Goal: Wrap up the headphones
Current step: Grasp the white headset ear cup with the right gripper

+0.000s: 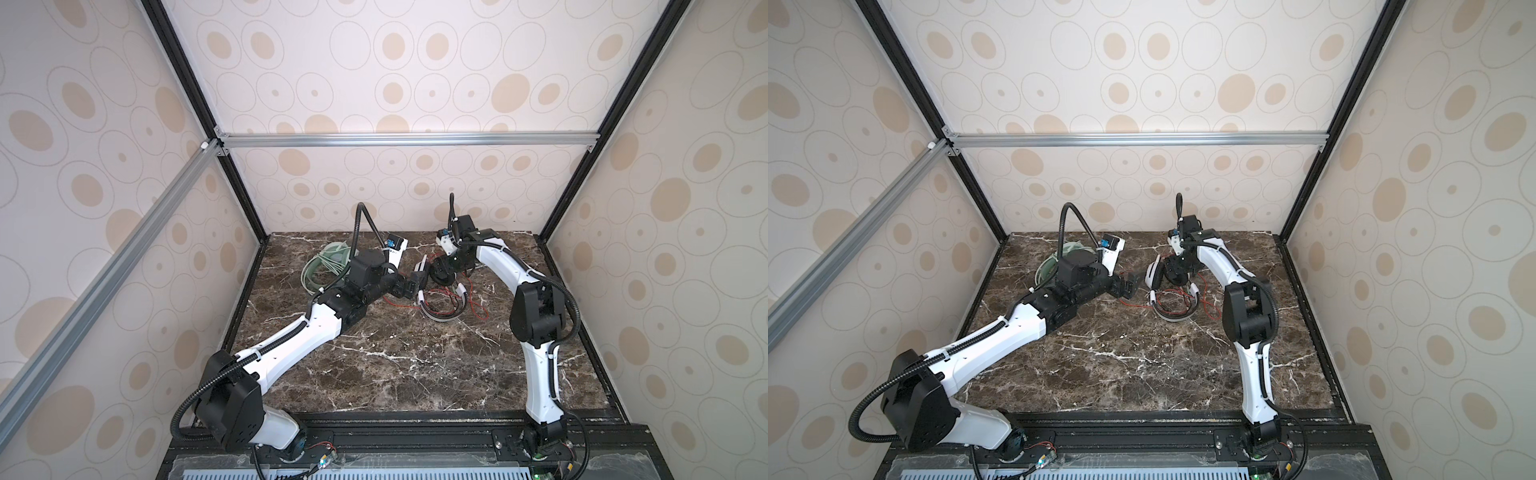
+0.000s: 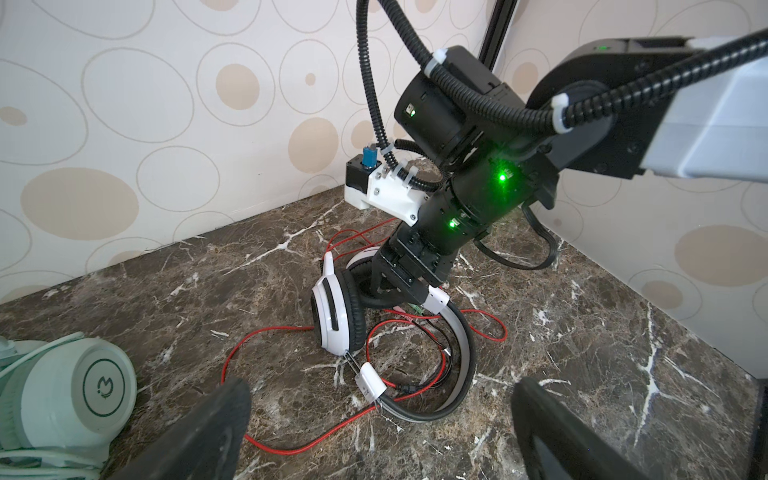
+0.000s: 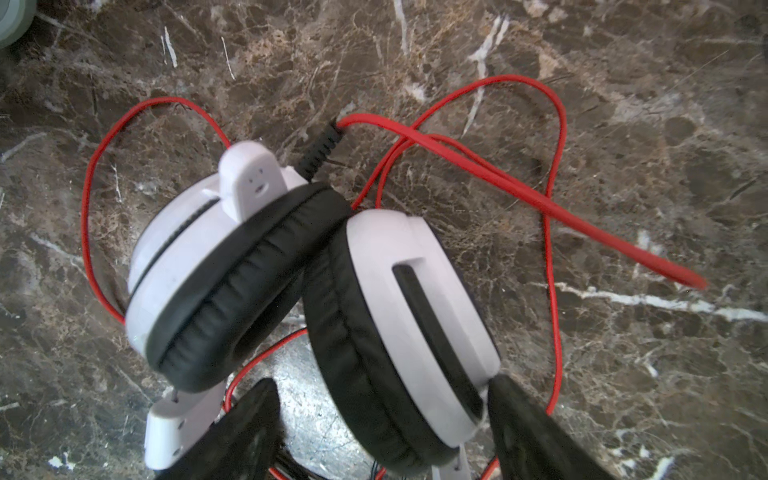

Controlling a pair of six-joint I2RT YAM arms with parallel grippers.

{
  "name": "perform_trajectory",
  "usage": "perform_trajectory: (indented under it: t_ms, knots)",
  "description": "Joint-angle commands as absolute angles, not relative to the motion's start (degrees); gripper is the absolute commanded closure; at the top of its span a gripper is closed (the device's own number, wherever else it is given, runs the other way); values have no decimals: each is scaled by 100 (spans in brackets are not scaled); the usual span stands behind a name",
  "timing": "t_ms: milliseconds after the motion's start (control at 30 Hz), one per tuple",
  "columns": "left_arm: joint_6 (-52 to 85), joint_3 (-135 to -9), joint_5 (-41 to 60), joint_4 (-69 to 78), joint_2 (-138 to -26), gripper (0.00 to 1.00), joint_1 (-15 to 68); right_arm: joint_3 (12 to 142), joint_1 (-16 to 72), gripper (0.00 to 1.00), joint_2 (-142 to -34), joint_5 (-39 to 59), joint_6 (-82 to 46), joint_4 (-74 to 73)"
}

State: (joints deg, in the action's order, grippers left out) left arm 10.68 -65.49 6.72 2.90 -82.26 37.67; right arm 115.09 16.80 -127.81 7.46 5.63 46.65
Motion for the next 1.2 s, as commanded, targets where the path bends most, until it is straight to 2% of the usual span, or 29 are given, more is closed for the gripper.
perform_trajectory:
  t_ms: [0,267,700,867,1167]
  knots:
    - [1041,-6693,788,316,-8083,2,3765,11771,1686,18,-12991,601,798,4725]
    - [1056,-6713,787,291,-8143,2,3763,12755,1687,17,-13673,771,1045,5176]
    - [1151,-6687,790,347,-8200,2,3763,12273,1701,20,-13648,1114,1091,4887]
    - [1102,-6791,700,171,-8296,2,3762,12129,1703,43,-13438,954,842,4699]
    - [879,-6882,-202,-81,-8333,2,3963,10321,1706,76,-11664,579,-258,3224]
